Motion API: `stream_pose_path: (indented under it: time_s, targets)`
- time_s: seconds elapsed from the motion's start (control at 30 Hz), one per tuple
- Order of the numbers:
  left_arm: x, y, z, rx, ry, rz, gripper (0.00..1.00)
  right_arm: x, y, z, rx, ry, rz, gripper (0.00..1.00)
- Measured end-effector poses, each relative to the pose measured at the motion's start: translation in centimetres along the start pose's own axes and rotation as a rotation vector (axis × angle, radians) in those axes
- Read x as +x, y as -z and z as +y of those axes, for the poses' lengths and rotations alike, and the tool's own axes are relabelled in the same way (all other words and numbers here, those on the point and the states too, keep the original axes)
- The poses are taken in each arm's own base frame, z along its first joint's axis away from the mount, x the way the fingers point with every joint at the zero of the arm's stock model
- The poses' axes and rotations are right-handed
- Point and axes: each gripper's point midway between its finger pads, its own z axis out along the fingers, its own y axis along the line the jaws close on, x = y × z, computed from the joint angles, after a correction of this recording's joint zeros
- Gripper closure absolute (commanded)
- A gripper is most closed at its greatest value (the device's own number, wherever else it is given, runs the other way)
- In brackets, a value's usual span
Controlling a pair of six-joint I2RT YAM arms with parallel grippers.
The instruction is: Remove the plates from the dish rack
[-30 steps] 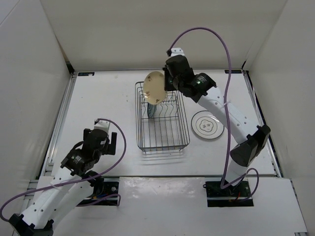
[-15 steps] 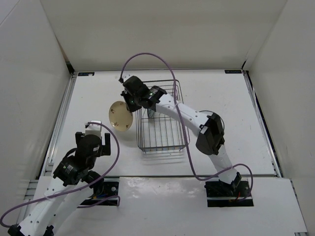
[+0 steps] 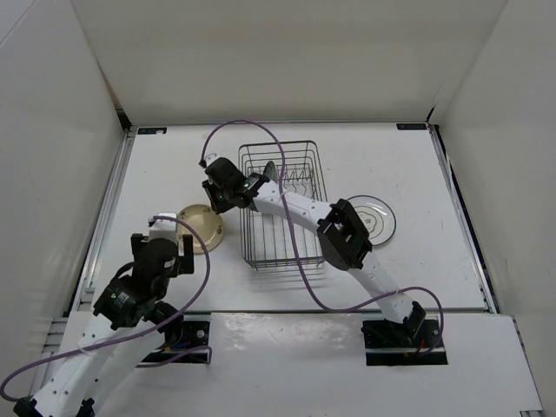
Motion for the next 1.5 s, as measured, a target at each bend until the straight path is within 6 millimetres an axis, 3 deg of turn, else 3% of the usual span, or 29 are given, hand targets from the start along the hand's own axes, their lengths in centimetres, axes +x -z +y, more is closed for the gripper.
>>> stream_pose_path:
  time_s: [0.07, 0.23, 0.43, 0.53, 0.6, 0.67, 0.73, 0.83, 0.9, 0.97, 1.03, 1.13, 1.27, 1.33, 1.43, 1.5]
  targets:
    - [0.0, 0.0, 0.0, -0.002, -0.002, 0.003, 0.01, 0.3, -0.9, 0.0, 0.000, -0.008, -0.005, 0.69]
    - [0.1, -0.2, 0.0, -0.006, -0.011, 0.014, 0.01, -0.4, -1.4, 0.4, -0.003, -0.046, -0.040, 0.57]
    - [0.3, -0.4, -0.2, -0.010, -0.023, 0.032, 0.01, 0.0, -1.7, -0.1, 0.016, -0.060, -0.036, 0.54]
    - [0.4, -0.6, -0.3, -0.013, -0.032, 0.043, 0.01, -0.3, -0.9, -0.4, 0.027, -0.048, -0.033, 0.49]
    - [0.5, -0.7, -0.3, -0.015, -0.038, 0.053, 0.01, -1.3, 0.9, -0.7, 0.045, -0.028, -0.043, 0.45]
    - [0.6, -0.8, -0.4, -0.017, -0.044, 0.061, 0.01, -3.0, 3.7, -1.2, 0.078, -0.003, -0.069, 0.39]
    - [0.7, -0.9, -0.4, -0.019, -0.048, 0.068, 0.01, -5.6, 8.5, -2.3, 0.132, 0.026, -0.127, 0.35]
    - [0.8, -1.0, -0.4, -0.021, -0.053, 0.075, 0.01, -8.8, 17.5, -4.4, 0.217, 0.047, -0.243, 0.32]
    - [0.8, -1.2, -0.6, -0.021, -0.056, 0.081, 0.01, -9.9, 24.8, -5.9, 0.270, 0.038, -0.325, 0.32]
    - [0.7, -1.5, -1.0, -0.012, -0.058, 0.088, 0.01, -9.6, 29.3, -7.2, 0.303, 0.022, -0.375, 0.31]
    - [0.7, -1.7, -1.7, 0.013, -0.065, 0.111, 0.01, -7.4, 32.9, -8.4, 0.333, 0.015, -0.374, 0.31]
    - [-1.4, -1.6, -3.9, 0.104, -0.049, 0.114, 0.01, -0.6, 34.3, -10.3, 0.372, 0.018, -0.268, 0.31]
    - [-8.9, -1.5, -7.5, 0.227, 0.023, 0.008, 0.01, 10.1, 34.5, -12.9, 0.422, 0.020, -0.045, 0.31]
    - [-12.3, -2.1, -9.7, 0.282, 0.041, -0.025, 0.01, 14.0, 35.9, -13.7, 0.436, 0.005, 0.023, 0.34]
    - [-16.3, -4.0, -13.4, 0.365, 0.045, -0.060, 0.01, 17.2, 38.9, -14.5, 0.434, -0.047, 0.000, 0.36]
    - [-17.4, -6.0, -16.1, 0.411, 0.026, -0.063, 0.01, 18.9, 40.8, -15.3, 0.448, -0.083, -0.046, 0.37]
